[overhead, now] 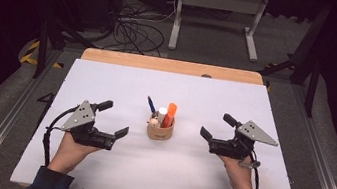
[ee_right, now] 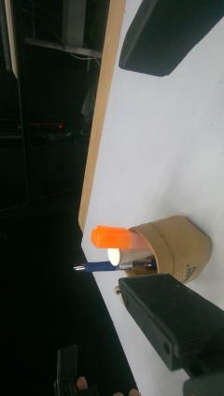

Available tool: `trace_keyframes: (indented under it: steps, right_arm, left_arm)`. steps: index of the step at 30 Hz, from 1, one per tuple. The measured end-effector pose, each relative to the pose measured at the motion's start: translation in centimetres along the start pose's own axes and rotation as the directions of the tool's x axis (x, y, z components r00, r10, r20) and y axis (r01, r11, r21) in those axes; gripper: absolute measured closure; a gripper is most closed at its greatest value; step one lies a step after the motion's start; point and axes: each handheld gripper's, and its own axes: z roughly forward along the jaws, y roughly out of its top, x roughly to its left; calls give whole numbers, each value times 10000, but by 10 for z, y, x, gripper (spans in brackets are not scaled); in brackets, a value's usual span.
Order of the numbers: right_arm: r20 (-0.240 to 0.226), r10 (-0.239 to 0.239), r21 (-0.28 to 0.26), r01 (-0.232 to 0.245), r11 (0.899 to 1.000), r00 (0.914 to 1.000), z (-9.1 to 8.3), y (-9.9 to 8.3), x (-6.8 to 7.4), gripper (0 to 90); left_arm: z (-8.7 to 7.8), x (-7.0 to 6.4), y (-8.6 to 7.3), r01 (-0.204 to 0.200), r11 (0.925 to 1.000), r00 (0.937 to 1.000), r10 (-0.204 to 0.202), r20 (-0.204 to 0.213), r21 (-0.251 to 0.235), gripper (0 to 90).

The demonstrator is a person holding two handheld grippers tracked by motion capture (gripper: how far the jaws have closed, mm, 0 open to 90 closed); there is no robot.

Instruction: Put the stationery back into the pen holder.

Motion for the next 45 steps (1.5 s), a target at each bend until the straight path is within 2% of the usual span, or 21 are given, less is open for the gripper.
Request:
trace_keyframes:
  steps: [14,21,27,30,33,45]
  right_arm:
    - [378,-1,-165,7,9999,9993,-21,-2,-8,0]
    - [590,63,-285,-46,9996,9982,-34,-4,-14,0]
    - [567,52,-358,-31,9994,9984,-37,-5,-13,0]
    - [580,71,-412,-47,9991,9983,-39,-6,-14,0]
    - [647,192,-452,-163,9988,9977,-41,-8,-15,0]
    - [734,414,-480,-379,9981,9964,-49,-14,-19,0]
  left_arm:
    - [-11,4,-4,173,9998,9997,-175,-197,-68,23]
    - [-20,8,-6,278,9992,9990,-287,-343,-269,22]
    - [-24,10,-8,339,9988,9984,-355,-448,-342,22]
    - [-27,12,-9,227,9993,9981,-242,-566,-283,23]
    - [-30,12,-11,369,9989,9973,-388,-632,-302,25]
    - [-37,14,-17,453,9981,9951,-488,-855,-425,26]
